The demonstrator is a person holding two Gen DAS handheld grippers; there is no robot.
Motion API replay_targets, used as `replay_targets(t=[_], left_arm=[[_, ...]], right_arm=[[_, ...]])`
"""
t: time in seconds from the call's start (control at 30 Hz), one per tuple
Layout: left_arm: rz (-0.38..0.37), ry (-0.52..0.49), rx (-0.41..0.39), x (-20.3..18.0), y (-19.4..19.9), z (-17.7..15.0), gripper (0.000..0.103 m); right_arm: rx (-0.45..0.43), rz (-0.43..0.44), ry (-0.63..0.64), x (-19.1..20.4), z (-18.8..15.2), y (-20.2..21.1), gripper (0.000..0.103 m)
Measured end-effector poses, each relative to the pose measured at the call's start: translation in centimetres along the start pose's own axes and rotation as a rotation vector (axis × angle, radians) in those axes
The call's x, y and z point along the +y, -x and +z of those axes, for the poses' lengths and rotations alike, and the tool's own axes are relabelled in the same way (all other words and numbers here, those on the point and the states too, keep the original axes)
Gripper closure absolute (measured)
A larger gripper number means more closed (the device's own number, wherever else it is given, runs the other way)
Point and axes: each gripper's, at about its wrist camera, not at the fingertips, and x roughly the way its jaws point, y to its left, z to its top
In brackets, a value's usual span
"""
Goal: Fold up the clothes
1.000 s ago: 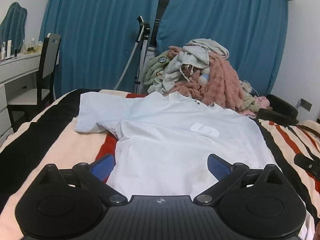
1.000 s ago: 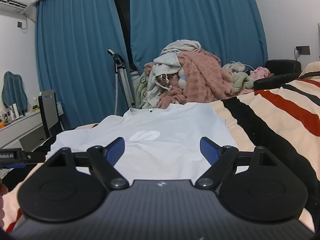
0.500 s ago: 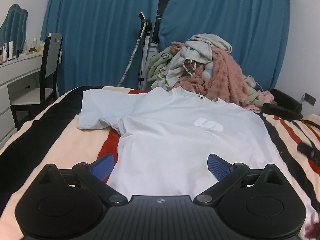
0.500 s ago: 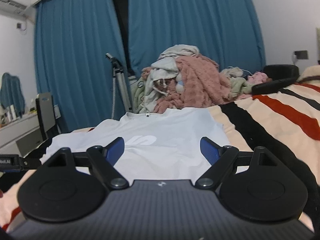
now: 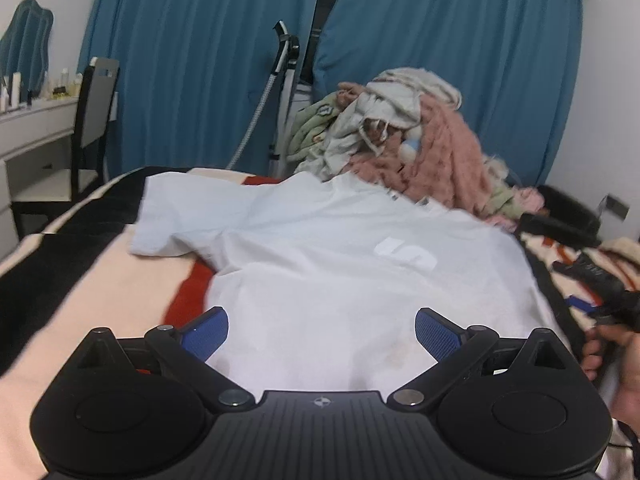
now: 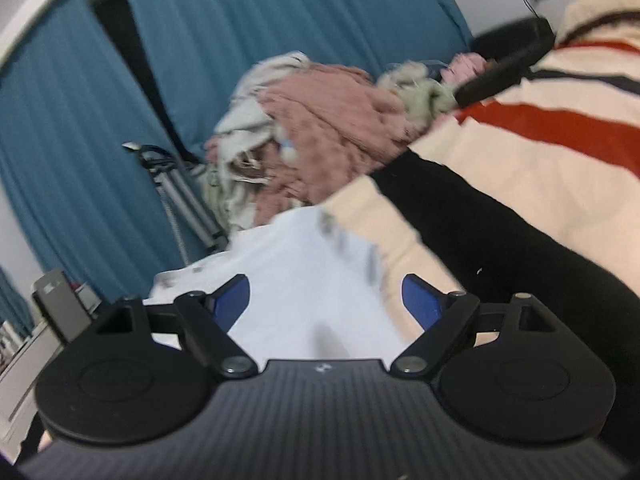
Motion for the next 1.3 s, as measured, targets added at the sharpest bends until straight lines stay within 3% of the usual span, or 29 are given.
replay_targets(t=[0.1,0.27,0.33,0.4,0.5,0.67,0.73,0.8,0.87,0.93,1.0,1.07,1.17,1.3], left_arm=[[-0.009,-0.007,-0.031,-0.6,-1.9,-0.5,0.002],[-0.070,0.043,0.035,-0.8,-6.2,-0.4,0.003],[-0.082,0.041,0.039,-0.6,-6.9,-0.4,0.004],[-0.065,0.023,0.018,-0.3,-6.9,-0.5,0.004],[-0.050,0.053,-0.003,0.8,-6.6,-0.4,0.004],[-0.037,0.099,-0.008,1.7,-6.4,-0.2,0.004],[-0.037,0.087,-0.014,1.7,-6.2,-0.3,0.004],[-0.037,0.080,-0.013,1.6,-6.2,-0.4,0.004],[-0.040,0.084,-0.009,1.6,-6.0,-0.5,0.004],[-0.044,0.094,-0.002,1.7,-5.9,-0.6,0.004],[-0.049,0.107,0.002,1.8,-5.8,-0.6,0.004],[-0.054,0.116,0.002,1.9,-5.7,-0.6,0.004],[-0.061,0.122,0.000,1.8,-5.7,-0.6,0.004],[-0.062,0.118,0.009,1.6,-6.3,-0.8,0.003]], right_arm=[[0.016,0.044,-0.013,-1.0,1.7,-3.8,0.019],[0.117,-0.015,0.056,0.5,2.6,-10.0,0.023],[0.166,-0.032,0.158,1.9,2.0,-11.9,0.036],[0.193,-0.055,0.239,3.2,1.1,-12.8,0.066],[0.170,-0.095,0.383,6.1,0.0,-12.6,0.090],[0.040,-0.127,0.857,14.6,-4.7,-10.4,0.092],[0.049,-0.083,1.045,17.6,-7.9,-9.9,0.092],[0.088,-0.012,1.128,19.8,-10.3,-9.2,0.092],[0.144,0.124,1.054,20.8,-10.7,-8.0,0.091],[0.207,0.252,0.941,21.2,-10.3,-6.8,0.084],[0.207,0.300,0.843,21.0,-9.3,-5.4,0.054],[0.176,0.329,0.710,20.0,-7.5,-4.4,0.043],[0.143,0.300,0.406,17.3,-3.7,-5.1,0.043],[0.176,0.162,0.082,12.4,-0.6,-9.4,0.041]])
